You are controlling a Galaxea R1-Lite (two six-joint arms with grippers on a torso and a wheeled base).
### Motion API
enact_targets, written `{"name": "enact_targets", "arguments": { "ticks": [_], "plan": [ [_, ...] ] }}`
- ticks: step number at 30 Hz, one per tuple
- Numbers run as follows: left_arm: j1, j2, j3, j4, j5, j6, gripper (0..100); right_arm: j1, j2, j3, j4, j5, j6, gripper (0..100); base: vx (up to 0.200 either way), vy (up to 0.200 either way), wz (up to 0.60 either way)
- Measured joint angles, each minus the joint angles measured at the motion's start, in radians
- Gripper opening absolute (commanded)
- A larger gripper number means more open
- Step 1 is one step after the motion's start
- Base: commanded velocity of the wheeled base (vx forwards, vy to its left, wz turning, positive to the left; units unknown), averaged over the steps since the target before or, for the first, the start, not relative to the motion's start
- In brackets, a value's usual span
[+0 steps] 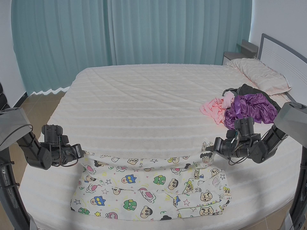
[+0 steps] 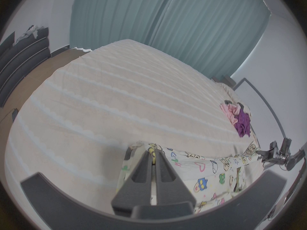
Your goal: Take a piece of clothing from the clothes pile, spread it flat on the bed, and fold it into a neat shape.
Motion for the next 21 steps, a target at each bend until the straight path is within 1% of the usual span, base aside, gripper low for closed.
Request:
{"name": "enact_targets", "arguments": {
  "ticks": [5,9,11,16,21],
  "plan": [
    [0.013,-0.026,0.079,-0.002,-0.018,0.079,0,0.004,-0.040,0.141,-0.053,0.018,-0.117,0,0.000,0.000,0.00],
    [0.027,-0.037,0.161,-0.003,-0.031,0.183,0,0.013,-0.053,0.239,-0.081,0.021,-0.206,0,0.000,0.000,0.00],
    [0.031,-0.037,0.190,-0.003,-0.034,0.217,0,0.020,-0.052,0.265,-0.087,0.014,-0.231,0,0.000,0.000,0.00],
    [0.036,-0.003,0.260,-0.016,-0.036,0.284,0,0.051,-0.017,0.306,-0.093,-0.036,-0.279,0,0.000,0.000,0.00],
    [0.037,0.047,0.293,-0.084,-0.031,0.301,0,0.071,0.013,0.315,-0.094,-0.067,-0.296,0,0.000,0.000,0.00]
  ]
}}
